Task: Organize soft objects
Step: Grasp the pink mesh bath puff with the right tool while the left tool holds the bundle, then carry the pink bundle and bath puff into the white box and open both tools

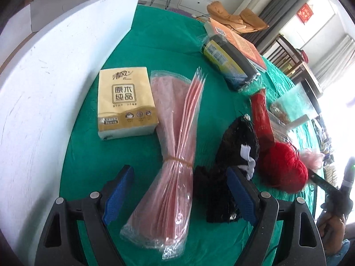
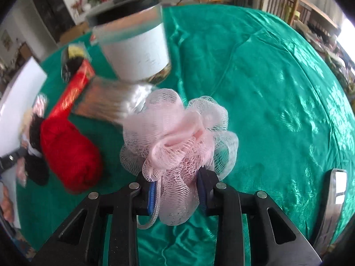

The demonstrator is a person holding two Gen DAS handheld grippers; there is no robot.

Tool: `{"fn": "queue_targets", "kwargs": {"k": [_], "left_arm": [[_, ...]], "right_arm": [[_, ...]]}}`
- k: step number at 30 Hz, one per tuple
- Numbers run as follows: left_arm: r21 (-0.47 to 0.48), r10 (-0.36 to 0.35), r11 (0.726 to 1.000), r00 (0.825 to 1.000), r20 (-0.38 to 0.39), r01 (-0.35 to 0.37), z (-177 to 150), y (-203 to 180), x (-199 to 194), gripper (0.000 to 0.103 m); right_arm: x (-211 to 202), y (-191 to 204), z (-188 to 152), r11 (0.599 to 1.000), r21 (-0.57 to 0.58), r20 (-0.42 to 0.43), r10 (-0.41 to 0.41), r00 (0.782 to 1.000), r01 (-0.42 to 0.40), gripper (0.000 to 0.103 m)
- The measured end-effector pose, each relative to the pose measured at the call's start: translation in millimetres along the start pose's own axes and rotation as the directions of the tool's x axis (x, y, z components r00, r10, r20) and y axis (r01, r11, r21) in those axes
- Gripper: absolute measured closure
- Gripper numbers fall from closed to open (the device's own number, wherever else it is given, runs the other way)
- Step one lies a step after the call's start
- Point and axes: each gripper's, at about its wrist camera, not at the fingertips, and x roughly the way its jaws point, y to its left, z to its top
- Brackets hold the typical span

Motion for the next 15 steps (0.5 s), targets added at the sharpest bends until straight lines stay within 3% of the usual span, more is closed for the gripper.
{"fn": "queue_targets", "kwargs": {"k": [1, 3, 4, 5, 10, 13, 15], "left_arm": [[-0.001, 0.016, 1.000, 1.000, 0.011, -0.016, 1.8, -1.3, 1.0, 0.029], [0.013, 0.021, 1.000, 1.000, 0.009, -0.022, 5.3, -6.4, 4.5, 0.065], [0.017, 0.032, 0.999, 0.999, 0.011, -0.033, 6.3, -8.4, 5.8, 0.067], [0.019, 0.048, 0.999, 0.999, 0.026, -0.048, 7.6, -9.4, 5.0, 0.077], [-0.020, -0.034, 0.999, 0.997, 0.073, 0.036, 6.7, -3.0, -21.6, 0.081], [-0.025, -0.061, 0.998, 0.990, 0.129, 0.065, 9.6, -3.7, -47.1, 0.081], [-0.012, -0.073, 0.997, 0.984, 0.161, 0.076, 12.3, -6.9, -63.0, 0.081]], "right_arm": [[-6.4, -10.1, 2.0, 0.999, 0.040, 0.024, -0.011, 1.000, 0.010, 0.073], [-23.6, -31.1, 8.7, 0.992, 0.119, 0.082, -0.056, 0.995, 0.046, 0.073], [-30.6, -39.5, 11.8, 0.987, 0.155, 0.103, -0.060, 0.993, 0.043, 0.073], [-36.4, -47.6, 15.2, 0.982, 0.189, 0.122, -0.054, 0.991, 0.030, 0.073], [-43.9, -65.0, 29.3, 0.961, 0.267, 0.158, 0.027, 0.987, -0.069, 0.073], [-49.2, -71.6, 37.9, 0.947, 0.292, 0.239, 0.067, 0.969, -0.137, 0.073], [-45.4, -76.6, 50.6, 0.928, 0.329, 0.244, 0.095, 0.965, -0.175, 0.073]]}}
